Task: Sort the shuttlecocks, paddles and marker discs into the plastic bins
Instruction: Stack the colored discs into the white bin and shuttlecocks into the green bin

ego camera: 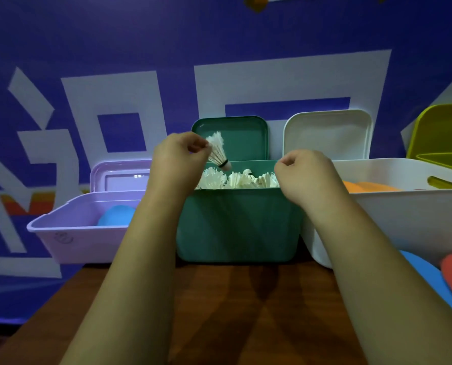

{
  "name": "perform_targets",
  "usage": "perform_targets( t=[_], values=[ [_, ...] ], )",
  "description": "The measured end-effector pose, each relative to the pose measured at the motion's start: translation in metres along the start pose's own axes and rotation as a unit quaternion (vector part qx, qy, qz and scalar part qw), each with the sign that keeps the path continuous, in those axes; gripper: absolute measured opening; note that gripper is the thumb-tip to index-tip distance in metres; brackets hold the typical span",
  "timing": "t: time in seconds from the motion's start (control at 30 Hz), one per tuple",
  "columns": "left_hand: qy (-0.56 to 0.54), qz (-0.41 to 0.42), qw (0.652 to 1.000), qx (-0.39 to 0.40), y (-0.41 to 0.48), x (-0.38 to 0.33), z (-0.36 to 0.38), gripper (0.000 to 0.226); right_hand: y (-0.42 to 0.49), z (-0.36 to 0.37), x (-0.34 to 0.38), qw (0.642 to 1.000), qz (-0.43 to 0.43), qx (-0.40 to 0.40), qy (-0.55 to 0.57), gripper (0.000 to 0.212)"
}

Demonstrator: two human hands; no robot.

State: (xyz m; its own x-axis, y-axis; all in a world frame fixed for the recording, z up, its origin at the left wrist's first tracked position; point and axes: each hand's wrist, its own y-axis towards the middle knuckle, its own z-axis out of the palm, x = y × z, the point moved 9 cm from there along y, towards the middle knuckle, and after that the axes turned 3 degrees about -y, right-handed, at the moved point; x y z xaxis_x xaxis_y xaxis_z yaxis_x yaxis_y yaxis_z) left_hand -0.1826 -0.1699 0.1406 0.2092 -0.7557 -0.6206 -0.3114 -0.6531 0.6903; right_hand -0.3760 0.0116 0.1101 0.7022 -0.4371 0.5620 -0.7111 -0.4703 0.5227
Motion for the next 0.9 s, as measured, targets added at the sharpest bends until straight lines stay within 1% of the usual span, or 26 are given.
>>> perform_targets(
  t=[0.1, 0.13, 0.17, 0.2, 0.27, 0.3, 0.33, 0.37, 0.5, 0.6, 0.67, 0.73, 0.8, 0.9],
  values=[
    [0.066, 0.063, 0.988, -0.123, 0.003, -0.006, -0.030, 0.014, -0.005, 0.006, 0.007, 1.000, -0.013, 0.004, 0.011, 0.026],
    [0.084, 0.069, 0.984, -0.143, 0.002, -0.005, -0.036, 0.015, -0.006, 0.007, 0.010, 1.000, -0.021, 0.003, 0.014, 0.026],
    [0.103, 0.061, 0.983, -0.135, 0.004, 0.002, -0.035, 0.018, -0.007, 0.008, 0.014, 0.999, -0.030, 0.002, 0.015, 0.026],
    [0.135, 0.038, 0.985, -0.098, 0.007, 0.014, -0.028, 0.022, -0.009, 0.008, 0.018, 0.999, -0.038, 0.005, 0.016, 0.025],
    [0.197, -0.046, 0.979, 0.028, 0.005, 0.044, -0.003, 0.039, -0.012, 0.011, 0.024, 0.998, -0.049, 0.018, 0.016, 0.025],
    [0.203, -0.086, 0.972, 0.078, 0.000, 0.055, 0.005, 0.050, -0.013, 0.011, 0.026, 0.998, -0.053, 0.022, 0.016, 0.024],
    [0.197, -0.110, 0.969, 0.102, -0.004, 0.061, 0.007, 0.057, -0.014, 0.010, 0.027, 0.998, -0.056, 0.024, 0.018, 0.024],
    [0.190, -0.117, 0.969, 0.104, -0.005, 0.062, 0.006, 0.059, -0.014, 0.009, 0.028, 0.998, -0.057, 0.024, 0.022, 0.024],
    [0.175, -0.087, 0.979, 0.058, -0.002, 0.042, -0.008, 0.047, -0.014, 0.000, 0.025, 0.998, -0.049, 0.023, 0.038, 0.024],
    [0.137, -0.056, 0.986, 0.071, -0.002, 0.019, -0.003, 0.040, -0.015, -0.007, 0.023, 0.998, -0.045, 0.016, 0.046, 0.024],
    [0.106, -0.037, 0.988, 0.109, -0.008, 0.002, 0.008, 0.037, -0.019, -0.009, 0.021, 0.998, -0.044, 0.019, 0.049, 0.024],
    [0.061, -0.030, 0.983, 0.169, -0.017, -0.013, 0.024, 0.035, -0.025, -0.014, 0.017, 0.998, -0.044, 0.021, 0.048, 0.023],
    [0.025, -0.024, 0.971, 0.237, -0.032, -0.030, 0.043, 0.030, -0.034, -0.025, 0.009, 0.998, -0.042, 0.014, 0.044, 0.024],
    [-0.001, 0.010, 0.944, 0.328, -0.061, -0.063, 0.077, 0.023, -0.053, -0.053, -0.016, 0.999, -0.035, -0.008, 0.033, 0.026]
  ],
)
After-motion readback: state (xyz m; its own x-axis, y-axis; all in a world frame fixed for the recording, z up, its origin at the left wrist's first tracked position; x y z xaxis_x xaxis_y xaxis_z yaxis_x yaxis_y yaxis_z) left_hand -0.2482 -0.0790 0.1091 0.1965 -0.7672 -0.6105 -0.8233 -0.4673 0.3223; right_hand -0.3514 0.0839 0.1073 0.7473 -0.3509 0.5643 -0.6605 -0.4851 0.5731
